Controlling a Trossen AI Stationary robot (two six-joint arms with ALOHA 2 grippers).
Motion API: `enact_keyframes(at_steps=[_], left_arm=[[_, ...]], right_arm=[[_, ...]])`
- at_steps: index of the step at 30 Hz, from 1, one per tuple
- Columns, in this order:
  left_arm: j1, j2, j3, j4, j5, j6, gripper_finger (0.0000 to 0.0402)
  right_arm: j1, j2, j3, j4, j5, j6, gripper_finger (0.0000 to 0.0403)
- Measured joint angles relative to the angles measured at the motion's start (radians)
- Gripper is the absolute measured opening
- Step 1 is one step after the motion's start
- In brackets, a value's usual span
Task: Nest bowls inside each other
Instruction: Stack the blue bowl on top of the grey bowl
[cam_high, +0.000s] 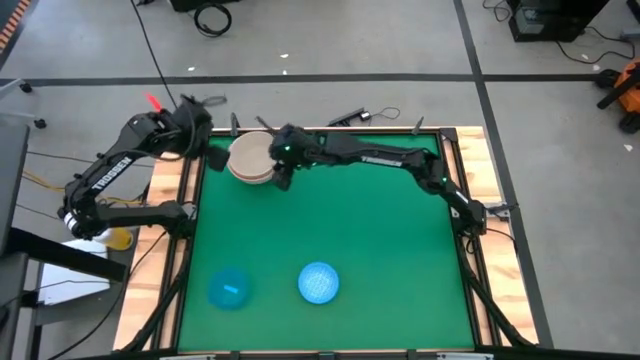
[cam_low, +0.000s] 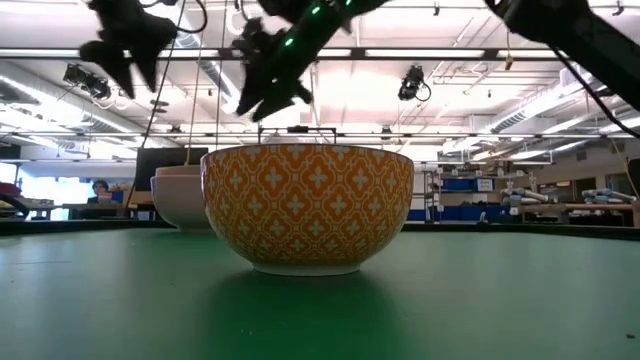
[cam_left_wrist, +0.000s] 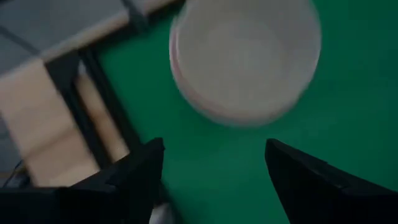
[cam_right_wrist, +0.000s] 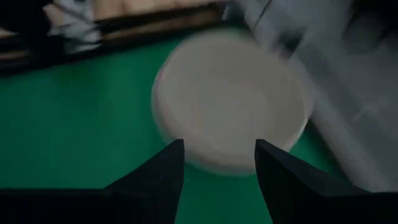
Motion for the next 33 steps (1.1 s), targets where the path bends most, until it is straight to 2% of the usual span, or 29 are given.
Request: enact_keyframes(at_steps=[3, 5, 9, 13, 19, 26, 29, 33], left_arm=[[-0.103, -0.021, 0.0, -0.081, -0.003, -0.059, 0.0279], [-0.188, -0.042, 0.0, -0.097, -0.002, -0.116, 0.0274], [-0.386, -0.082, 0.0, -0.097, 0.037, -0.257, 0.0261], [-0.602, -0.091, 0.0, -0.083, 0.029, -0.4, 0.0247], [-0.853, -0.02, 0.0, 0.034, -0.047, -0.441, 0.0236], [-1.0, 0.144, -0.001, 0.187, -0.103, -0.366, 0.0236], [-1.019, 0.205, -0.001, 0.293, -0.104, -0.306, 0.0236], [-1.018, 0.242, -0.002, 0.354, -0.099, -0.279, 0.0236]], right_arm=[[-0.011, -0.052, -0.014, -0.077, -0.245, 0.087, 0.0199], [0.002, -0.077, -0.046, -0.08, -0.309, 0.084, 0.0199], [0.062, -0.094, -0.121, -0.095, -0.314, 0.123, 0.0198], [0.118, -0.126, -0.181, -0.099, -0.292, 0.141, 0.0198], [0.195, -0.182, -0.321, -0.135, -0.236, 0.192, 0.0198], [0.258, -0.246, -0.543, -0.081, -0.303, 0.288, 0.0198], [0.293, -0.25, -0.593, -0.063, -0.338, 0.327, 0.0198], [0.342, -0.255, -0.632, -0.046, -0.347, 0.341, 0.0198]])
